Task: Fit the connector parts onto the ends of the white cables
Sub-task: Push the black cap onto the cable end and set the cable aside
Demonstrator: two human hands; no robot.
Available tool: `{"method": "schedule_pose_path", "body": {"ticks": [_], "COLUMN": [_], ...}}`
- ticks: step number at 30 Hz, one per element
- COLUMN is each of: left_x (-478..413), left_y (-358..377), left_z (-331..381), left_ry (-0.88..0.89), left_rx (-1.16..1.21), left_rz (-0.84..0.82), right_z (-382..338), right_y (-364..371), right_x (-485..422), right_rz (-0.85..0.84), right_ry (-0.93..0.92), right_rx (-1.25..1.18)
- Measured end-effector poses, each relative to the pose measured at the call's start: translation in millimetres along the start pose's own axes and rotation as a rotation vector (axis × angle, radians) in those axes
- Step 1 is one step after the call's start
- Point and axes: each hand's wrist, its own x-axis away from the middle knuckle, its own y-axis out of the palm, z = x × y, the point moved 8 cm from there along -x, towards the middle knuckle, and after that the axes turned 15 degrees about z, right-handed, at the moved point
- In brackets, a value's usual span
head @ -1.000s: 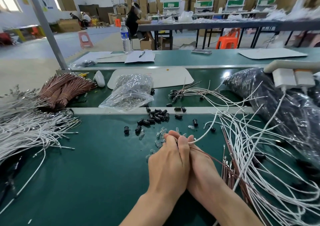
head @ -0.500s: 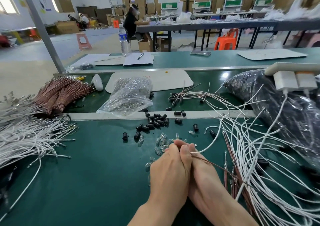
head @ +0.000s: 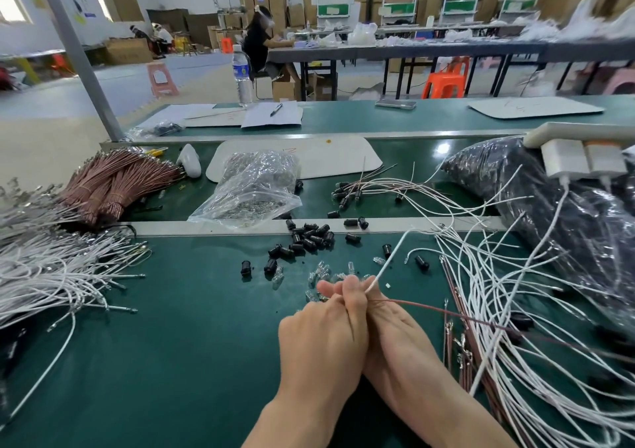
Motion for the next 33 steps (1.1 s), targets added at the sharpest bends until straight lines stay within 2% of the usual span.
{"method": "schedule_pose_path", "body": {"ticks": [9, 14, 17, 23, 27, 33], "left_x": [-1.5, -1.8, -3.1, 0.8, 1.1, 1.5], "left_y": [-1.8, 2.5, 1.4, -5.3, -6.8, -5.6], "left_z": [1.1, -3.6, -4.8, 9.9, 10.0, 6.8], "left_ry": [0.073, 0.042, 0.001, 0.056, 0.091, 0.05], "left_rx": [-0.087, -0.114, -0.054, 0.142, 0.118, 0.087], "left_rz": [-0.03, -0.066, -0.046, 0.008, 0.014, 0.002], "right_z": [0.1, 0.1, 0.0, -1.1, -0.1, -0.8], "right_y": [2.9, 4.9, 4.5, 1.7, 0.2, 0.3], "right_x": [-0.2, -2.0, -4.1, -3.5, -4.7, -2.6], "right_rz": [-0.024, -0.03, -0.029, -0.019, 0.005, -0.041], "right_ry": [0.056, 0.019, 0.008, 0.024, 0.042, 0.03], "right_rx": [-0.006, 0.018, 0.007, -0.093, -0.091, -0.049]}}
